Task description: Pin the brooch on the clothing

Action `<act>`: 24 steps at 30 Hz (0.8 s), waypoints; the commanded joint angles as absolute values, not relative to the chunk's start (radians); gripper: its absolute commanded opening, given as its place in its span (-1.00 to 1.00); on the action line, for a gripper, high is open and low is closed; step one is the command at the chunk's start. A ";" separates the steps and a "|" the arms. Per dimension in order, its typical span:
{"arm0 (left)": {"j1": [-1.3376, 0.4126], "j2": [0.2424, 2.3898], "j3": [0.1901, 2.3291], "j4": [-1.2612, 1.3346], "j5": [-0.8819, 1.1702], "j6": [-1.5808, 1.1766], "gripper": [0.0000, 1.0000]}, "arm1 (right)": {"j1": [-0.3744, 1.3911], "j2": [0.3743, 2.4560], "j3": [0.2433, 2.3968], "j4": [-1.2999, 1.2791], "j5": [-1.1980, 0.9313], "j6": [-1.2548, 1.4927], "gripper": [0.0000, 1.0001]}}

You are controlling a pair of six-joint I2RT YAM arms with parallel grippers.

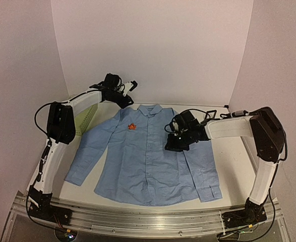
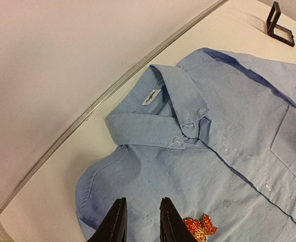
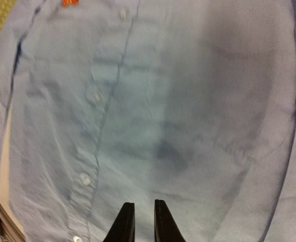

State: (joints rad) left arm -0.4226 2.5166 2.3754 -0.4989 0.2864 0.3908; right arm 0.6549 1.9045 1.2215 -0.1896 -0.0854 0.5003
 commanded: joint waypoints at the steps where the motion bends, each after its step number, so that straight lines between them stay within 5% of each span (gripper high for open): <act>1: -0.404 2.597 2.333 -0.327 0.285 0.329 -0.60 | 0.710 1.868 1.134 -0.243 -0.116 0.604 -0.90; 11: -0.410 2.741 2.364 -0.213 0.190 0.318 -0.75 | 0.741 1.839 0.935 -0.258 -0.147 0.645 -1.00; 24: -0.394 2.710 2.327 -0.212 0.123 0.310 -0.70 | 0.738 1.853 1.027 -0.327 -0.125 0.560 -1.00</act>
